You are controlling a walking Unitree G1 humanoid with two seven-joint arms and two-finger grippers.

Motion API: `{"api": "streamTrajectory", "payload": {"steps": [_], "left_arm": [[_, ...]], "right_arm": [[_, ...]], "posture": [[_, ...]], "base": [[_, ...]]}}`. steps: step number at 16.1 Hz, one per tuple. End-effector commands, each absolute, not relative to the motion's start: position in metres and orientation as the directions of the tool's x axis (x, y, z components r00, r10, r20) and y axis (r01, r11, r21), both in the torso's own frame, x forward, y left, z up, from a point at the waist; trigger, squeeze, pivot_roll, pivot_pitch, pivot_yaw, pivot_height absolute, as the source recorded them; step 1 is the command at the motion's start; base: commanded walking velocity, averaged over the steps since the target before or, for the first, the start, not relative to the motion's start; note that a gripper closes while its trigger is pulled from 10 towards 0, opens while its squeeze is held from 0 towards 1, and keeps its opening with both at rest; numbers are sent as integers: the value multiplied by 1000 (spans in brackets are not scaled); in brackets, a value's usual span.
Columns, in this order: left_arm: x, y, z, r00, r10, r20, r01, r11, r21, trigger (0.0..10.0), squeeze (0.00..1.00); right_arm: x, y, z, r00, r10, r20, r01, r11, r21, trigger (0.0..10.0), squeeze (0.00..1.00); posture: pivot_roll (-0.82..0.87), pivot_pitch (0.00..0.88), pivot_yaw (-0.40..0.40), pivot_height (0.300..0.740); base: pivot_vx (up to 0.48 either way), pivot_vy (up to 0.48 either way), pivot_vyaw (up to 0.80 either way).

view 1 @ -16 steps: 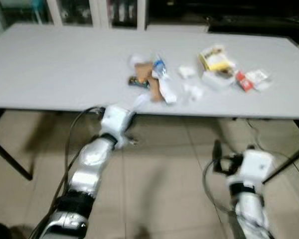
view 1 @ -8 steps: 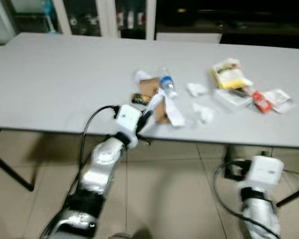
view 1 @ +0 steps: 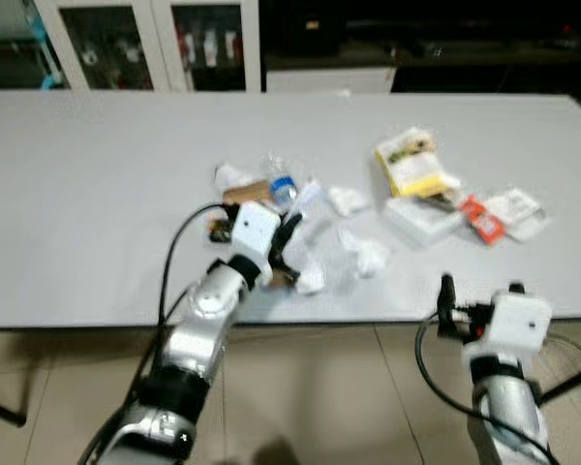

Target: Picking trash to rubbish bin

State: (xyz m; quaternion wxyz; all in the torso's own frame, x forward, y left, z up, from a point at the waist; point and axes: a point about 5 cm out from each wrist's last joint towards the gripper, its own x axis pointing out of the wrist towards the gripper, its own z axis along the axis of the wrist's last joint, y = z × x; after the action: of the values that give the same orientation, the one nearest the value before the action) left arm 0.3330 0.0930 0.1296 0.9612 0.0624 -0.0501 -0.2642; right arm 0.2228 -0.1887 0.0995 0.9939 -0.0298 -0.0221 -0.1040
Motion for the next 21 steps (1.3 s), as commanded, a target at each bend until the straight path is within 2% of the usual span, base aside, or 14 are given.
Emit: {"api": "streamTrajectory", "payload": {"steps": [1, 11, 21], "left_arm": [[333, 97, 127, 864, -501, 52, 489, 859, 154, 10000, 0], [333, 106, 130, 876, -481, 49, 464, 865, 191, 10000, 0], [319, 131, 130, 885, -465, 14, 448, 860, 243, 10000, 0]], "right_arm": [[224, -185, 100, 984, -172, 46, 174, 982, -68, 10000, 0], [239, -164, 93, 1000, -29, 0, 29, 999, -16, 10000, 0], [277, -178, 80, 999, -16, -34, 16, 1000, -2, 10000, 0]], "posture": [[132, 81, -16, 740], [168, 93, 0, 740], [264, 180, 29, 740]], "base": [[0, 0, 0], [0, 0, 0], [0, 0, 0]]}}
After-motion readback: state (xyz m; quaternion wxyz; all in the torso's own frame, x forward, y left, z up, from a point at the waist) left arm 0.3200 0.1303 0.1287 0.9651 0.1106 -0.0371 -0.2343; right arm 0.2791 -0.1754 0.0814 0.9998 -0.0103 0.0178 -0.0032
